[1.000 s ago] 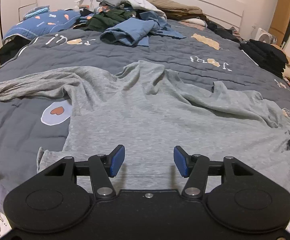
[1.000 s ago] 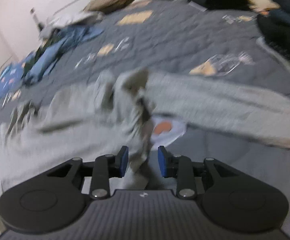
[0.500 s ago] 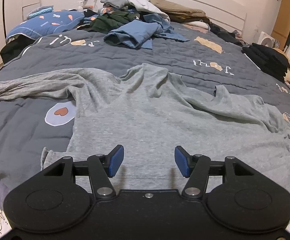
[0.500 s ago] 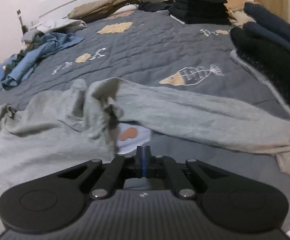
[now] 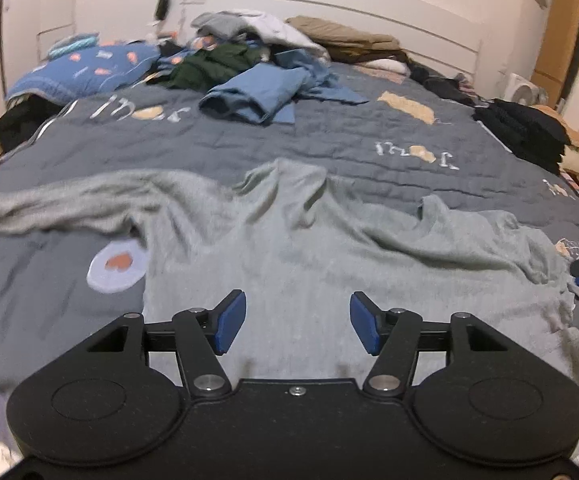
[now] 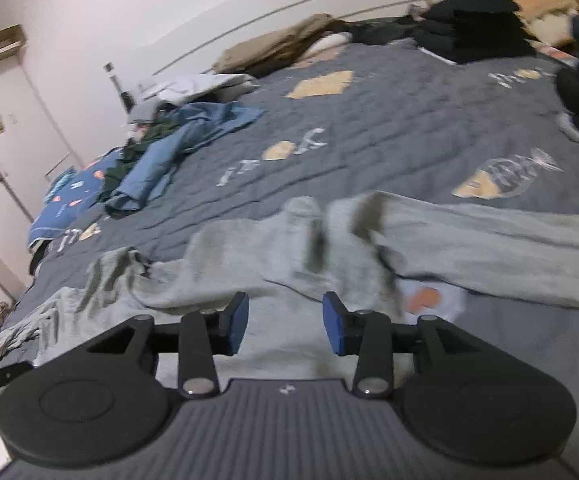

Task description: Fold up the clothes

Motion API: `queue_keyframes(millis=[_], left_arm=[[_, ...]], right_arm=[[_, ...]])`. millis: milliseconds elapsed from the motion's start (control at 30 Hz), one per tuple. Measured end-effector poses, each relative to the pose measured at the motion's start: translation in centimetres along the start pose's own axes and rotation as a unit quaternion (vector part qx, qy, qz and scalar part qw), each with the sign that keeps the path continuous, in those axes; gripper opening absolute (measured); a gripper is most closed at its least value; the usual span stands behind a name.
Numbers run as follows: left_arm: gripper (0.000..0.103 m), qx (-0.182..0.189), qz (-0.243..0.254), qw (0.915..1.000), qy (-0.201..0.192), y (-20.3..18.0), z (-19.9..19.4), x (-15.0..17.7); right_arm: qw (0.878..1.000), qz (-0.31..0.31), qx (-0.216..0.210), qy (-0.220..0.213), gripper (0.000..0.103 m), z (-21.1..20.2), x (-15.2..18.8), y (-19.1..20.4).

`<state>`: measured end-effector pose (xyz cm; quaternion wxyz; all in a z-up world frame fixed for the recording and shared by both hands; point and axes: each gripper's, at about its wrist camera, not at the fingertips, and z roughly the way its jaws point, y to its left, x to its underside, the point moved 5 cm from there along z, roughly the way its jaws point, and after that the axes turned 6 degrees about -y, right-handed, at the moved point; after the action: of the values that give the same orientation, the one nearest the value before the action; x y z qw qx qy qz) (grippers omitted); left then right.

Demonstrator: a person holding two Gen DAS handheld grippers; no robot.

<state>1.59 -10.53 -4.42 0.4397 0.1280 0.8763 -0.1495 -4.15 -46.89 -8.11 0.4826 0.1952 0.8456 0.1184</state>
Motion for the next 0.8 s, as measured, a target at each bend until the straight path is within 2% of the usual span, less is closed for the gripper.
queue_keyframes(millis=[100, 233, 300, 467, 533, 600, 700, 800], left_arm=[[0.057, 0.02, 0.014, 0.9997, -0.006, -0.5, 0.6, -1.3], [0.063, 0.054, 0.077, 0.9956, 0.003, -1.8, 2.9, -3.1], [0.063, 0.055, 0.12, 0.9913, 0.003, -2.6, 4.5, -3.7], [0.063, 0.065, 0.145, 0.9873, 0.0, -3.2, 8.0, -5.5], [0.063, 0.071, 0.179, 0.9813, -0.001, -3.8, 9.2, -6.2], [0.063, 0.08, 0.226, 0.9709, 0.0, -4.5, 10.4, -7.0], [0.063, 0.09, 0.27, 0.9586, 0.002, -5.3, 12.1, -8.0], [0.063, 0.105, 0.323, 0.9406, 0.007, -6.6, 14.0, -8.3]], right_arm=[[1.0, -0.024, -0.012, 0.008, 0.043, 1.8, -1.0, 1.7], [0.999, -0.038, -0.029, 0.013, 0.046, 4.3, -2.5, 3.3], [0.998, -0.045, -0.039, 0.018, 0.046, 5.5, -3.1, 3.9], [0.993, -0.102, -0.059, 0.023, 0.048, 8.5, -4.3, 5.7], [0.989, -0.127, -0.07, 0.027, 0.048, 9.5, -4.7, 6.3], [0.985, -0.147, -0.091, 0.03, 0.049, 10.6, -5.2, 6.6], [0.979, -0.173, -0.105, 0.04, 0.053, 12.2, -5.7, 7.1], [0.97, -0.207, -0.112, 0.061, 0.056, 14.2, -6.0, 7.8]])
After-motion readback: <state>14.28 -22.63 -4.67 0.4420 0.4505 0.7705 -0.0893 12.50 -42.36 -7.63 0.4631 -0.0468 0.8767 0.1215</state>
